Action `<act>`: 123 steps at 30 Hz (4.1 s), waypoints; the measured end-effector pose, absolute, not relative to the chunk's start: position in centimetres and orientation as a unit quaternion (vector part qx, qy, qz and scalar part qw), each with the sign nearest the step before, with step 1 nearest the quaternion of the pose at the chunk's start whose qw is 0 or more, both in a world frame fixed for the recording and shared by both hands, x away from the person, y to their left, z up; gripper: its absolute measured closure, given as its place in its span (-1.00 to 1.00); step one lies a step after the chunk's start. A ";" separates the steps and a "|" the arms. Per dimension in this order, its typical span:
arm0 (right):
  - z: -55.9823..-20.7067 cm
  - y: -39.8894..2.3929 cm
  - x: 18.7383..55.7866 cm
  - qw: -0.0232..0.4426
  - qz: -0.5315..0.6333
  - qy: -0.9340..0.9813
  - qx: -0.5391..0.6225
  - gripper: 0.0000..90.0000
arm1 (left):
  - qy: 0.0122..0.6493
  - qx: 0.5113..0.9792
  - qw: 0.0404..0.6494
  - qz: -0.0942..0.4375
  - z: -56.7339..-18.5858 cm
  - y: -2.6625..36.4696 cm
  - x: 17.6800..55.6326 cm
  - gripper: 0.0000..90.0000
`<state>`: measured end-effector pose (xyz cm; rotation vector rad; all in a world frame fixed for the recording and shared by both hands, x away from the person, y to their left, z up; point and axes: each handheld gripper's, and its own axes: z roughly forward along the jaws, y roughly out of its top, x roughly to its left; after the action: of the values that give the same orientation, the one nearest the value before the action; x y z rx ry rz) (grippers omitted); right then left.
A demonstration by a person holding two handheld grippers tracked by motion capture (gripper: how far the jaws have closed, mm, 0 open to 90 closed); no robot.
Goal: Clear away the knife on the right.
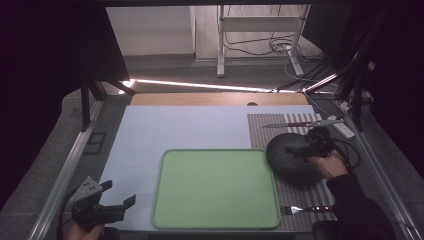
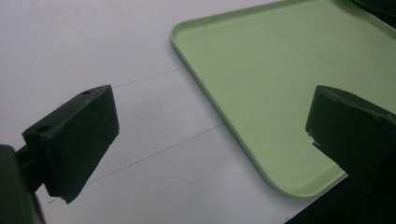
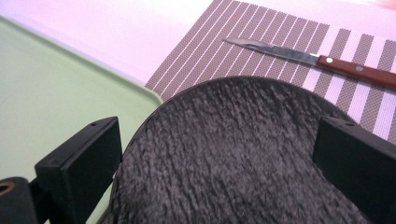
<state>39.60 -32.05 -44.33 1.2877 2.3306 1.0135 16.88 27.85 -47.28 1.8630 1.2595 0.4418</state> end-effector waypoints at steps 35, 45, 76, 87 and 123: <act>-46.1 -32.3 46.9 0.149 0.325 0.783 0.509 -0.95 | 0.504 0.738 0.415 0.173 -47.3 27.9 16.9 -0.94; -46.7 -32.7 49.1 0.157 0.301 0.782 0.523 -0.95 | 0.503 0.740 0.413 0.171 -47.3 27.9 17.0 -0.94; -47.7 -35.4 53.9 0.171 0.263 0.789 0.528 0.99 | 0.504 0.743 0.408 0.167 -47.3 27.9 17.1 -0.94; -48.9 -35.3 55.7 0.192 0.237 0.785 0.540 1.00 | 0.502 0.745 0.406 0.168 -47.3 27.8 17.1 -0.94; -49.5 -37.3 53.2 0.126 0.228 0.795 0.548 0.99 | 0.494 0.754 0.396 0.174 -47.3 27.5 17.1 -0.93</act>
<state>53.22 -37.27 -49.54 1.5959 2.3157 0.6626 17.07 27.46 -47.30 1.9123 1.2524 0.4399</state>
